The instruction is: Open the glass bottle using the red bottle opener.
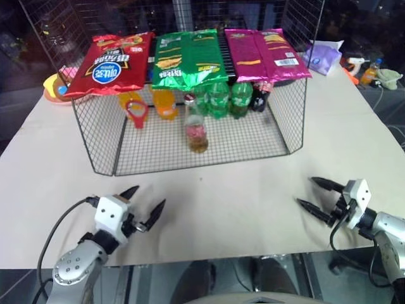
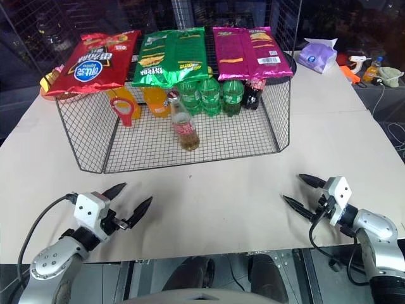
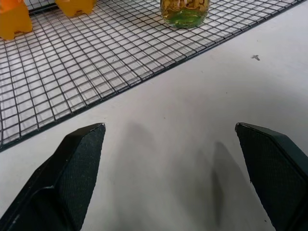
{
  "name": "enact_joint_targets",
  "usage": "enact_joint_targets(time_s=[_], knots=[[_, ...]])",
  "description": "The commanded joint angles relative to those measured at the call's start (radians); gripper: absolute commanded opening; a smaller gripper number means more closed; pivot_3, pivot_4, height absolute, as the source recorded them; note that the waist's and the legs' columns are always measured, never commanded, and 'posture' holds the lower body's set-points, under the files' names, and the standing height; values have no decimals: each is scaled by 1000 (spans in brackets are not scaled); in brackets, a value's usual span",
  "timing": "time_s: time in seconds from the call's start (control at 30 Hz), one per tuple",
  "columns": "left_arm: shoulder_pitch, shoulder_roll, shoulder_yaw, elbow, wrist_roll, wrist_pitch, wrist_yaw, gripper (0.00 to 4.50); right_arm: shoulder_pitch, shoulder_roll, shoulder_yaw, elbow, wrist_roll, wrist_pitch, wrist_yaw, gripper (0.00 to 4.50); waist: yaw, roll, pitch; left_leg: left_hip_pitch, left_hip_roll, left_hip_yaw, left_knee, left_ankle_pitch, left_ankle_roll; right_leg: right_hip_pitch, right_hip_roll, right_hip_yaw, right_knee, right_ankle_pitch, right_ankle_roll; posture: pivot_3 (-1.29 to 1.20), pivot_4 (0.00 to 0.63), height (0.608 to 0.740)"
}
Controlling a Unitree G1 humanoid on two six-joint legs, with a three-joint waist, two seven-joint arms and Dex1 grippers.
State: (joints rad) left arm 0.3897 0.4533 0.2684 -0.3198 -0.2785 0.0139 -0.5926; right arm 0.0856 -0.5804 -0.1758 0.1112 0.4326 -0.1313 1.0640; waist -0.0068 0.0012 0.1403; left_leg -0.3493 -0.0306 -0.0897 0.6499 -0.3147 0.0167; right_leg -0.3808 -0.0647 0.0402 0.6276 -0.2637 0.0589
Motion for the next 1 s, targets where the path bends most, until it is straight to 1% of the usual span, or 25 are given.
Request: enact_joint_targets(time_s=[0.03, 0.17, 0.33, 0.4, 0.5, 0.67, 0.83, 1.0], knots=[[-46, -1, 32, -21, -19, 10, 35, 4500, 11, 12, 0, -96, 37, 15, 2, 4464, 0, 0, 0, 0, 0, 0, 0, 0, 0, 0, 0, 0, 0, 0, 0, 0, 150, 740], [-132, 9, 60, -18, -55, 41, 58, 4500, 20, 40, 26, -214, 71, 44, -7, 4464, 0, 0, 0, 0, 0, 0, 1, 0, 0, 0, 0, 0, 1, 0, 0, 0, 150, 740], [-307, 37, 103, 21, -58, 61, 113, 4500, 13, 68, 79, -389, 130, 135, -41, 4464, 0, 0, 0, 0, 0, -1, 2, 0, 0, 0, 1, -1, 3, 0, 0, 0, 150, 740], [-363, 49, 111, 37, -51, 73, 127, 4500, 8, 73, 94, -426, 138, 153, -48, 4464, 1, 0, 0, 0, -1, 0, 3, 0, 0, -1, 1, -2, 3, 0, 0, 0, 150, 740], [-452, 76, 110, 81, -35, 86, 137, 4500, -30, 110, 105, -457, 163, 145, -65, 4464, 0, -1, 0, 0, -2, 0, 3, 0, 0, -2, 1, -3, 4, 0, 0, 0, 150, 740], [-495, 116, 121, 133, -44, 85, 110, 4500, -62, 133, 134, -517, 180, 145, -64, 4464, -6, -1, 1, 0, -2, 2, 4, 0, -1, -6, 2, -1, 9, 0, 0, 0, 150, 740], [-554, 133, 127, 202, -45, 44, 100, 4500, -106, 151, 160, -548, 176, 165, -101, 4464, -5, -4, 2, -2, -1, 2, 5, 1, -2, -9, 2, 0, 12, 0, 1, 0, 150, 740], [-608, 142, 93, 302, -17, 0, 72, 4500, -124, 152, 166, -540, 170, 167, -106, 4464, -4, -4, 2, -13, -2, 0, 15, 2, -3, -18, 2, -3, 18, 0, 1, 0, 150, 740]])
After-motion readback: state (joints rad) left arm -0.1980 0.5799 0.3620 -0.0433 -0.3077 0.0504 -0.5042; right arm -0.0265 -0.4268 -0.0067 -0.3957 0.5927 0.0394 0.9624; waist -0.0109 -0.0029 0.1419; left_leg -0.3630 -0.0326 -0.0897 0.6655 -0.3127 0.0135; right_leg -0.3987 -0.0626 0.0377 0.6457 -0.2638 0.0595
